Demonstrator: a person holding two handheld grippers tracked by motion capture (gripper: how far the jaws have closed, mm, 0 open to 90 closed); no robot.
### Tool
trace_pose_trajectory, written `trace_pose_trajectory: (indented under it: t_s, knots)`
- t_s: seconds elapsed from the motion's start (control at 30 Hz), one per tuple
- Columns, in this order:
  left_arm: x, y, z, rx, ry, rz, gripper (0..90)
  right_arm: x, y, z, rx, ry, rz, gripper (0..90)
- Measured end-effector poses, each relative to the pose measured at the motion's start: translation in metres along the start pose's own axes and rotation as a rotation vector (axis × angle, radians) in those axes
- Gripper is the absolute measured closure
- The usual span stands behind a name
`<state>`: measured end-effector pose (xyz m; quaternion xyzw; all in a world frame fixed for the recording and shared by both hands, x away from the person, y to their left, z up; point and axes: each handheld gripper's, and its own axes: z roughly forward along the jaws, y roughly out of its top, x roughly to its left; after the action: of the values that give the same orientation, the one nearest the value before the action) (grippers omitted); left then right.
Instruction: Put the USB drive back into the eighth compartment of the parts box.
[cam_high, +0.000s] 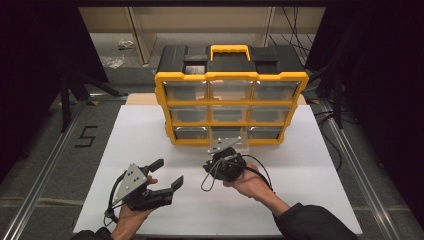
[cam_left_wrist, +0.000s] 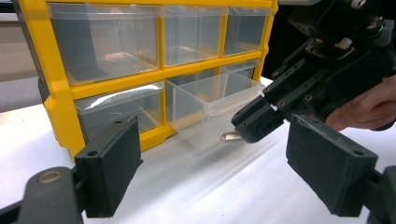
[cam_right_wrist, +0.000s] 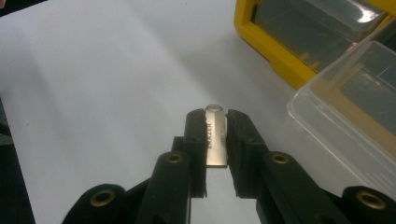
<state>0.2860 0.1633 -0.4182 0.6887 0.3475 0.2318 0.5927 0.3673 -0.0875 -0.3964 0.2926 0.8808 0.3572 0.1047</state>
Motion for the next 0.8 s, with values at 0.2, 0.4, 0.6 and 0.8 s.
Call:
trace_pose_trajectory:
  t_s: [0.2,0.4,0.6,0.8]
  knots:
    - [0.000,0.000,0.000,-0.001,0.000,0.000,17.5,-0.005,0.003,-0.007,-0.021,-0.011,0.009,79.3]
    - [0.000,0.000,0.000,0.000,0.000,0.001,17.5,-0.013,0.007,-0.018,-0.055,-0.027,0.035,79.3]
    - [0.000,0.000,0.000,-0.001,-0.001,0.000,17.5,-0.022,0.010,-0.028,-0.087,-0.043,0.053,79.3]
    - [0.000,0.000,0.000,-0.003,-0.001,0.001,17.5,-0.032,0.012,-0.038,-0.116,-0.062,0.072,79.3]
